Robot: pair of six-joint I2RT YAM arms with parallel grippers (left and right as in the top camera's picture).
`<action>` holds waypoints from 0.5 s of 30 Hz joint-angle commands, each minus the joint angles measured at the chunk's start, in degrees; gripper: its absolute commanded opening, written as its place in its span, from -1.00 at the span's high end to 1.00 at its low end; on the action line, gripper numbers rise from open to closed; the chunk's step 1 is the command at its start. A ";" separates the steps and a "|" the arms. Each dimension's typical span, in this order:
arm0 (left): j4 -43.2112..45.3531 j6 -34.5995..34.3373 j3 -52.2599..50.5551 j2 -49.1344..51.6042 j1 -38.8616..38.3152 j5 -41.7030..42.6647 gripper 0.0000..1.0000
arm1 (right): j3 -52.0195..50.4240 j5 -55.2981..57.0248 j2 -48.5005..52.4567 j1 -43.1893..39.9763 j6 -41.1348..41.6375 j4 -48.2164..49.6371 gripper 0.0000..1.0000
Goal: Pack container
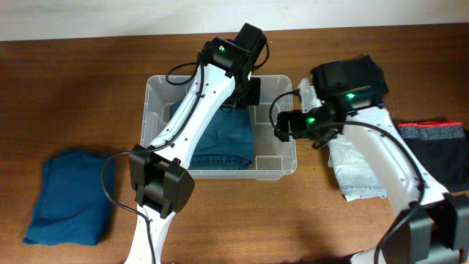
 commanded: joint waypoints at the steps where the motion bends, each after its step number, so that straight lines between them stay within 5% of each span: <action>1: -0.26 0.35 0.68 0.52 0.20 -0.66 0.99 | 1.55 3.85 0.98 0.11 2.14 0.24 -0.97; 15: 0.15 0.33 0.68 0.52 0.20 -0.63 0.99 | 1.49 5.75 6.84 0.11 1.53 0.26 -0.97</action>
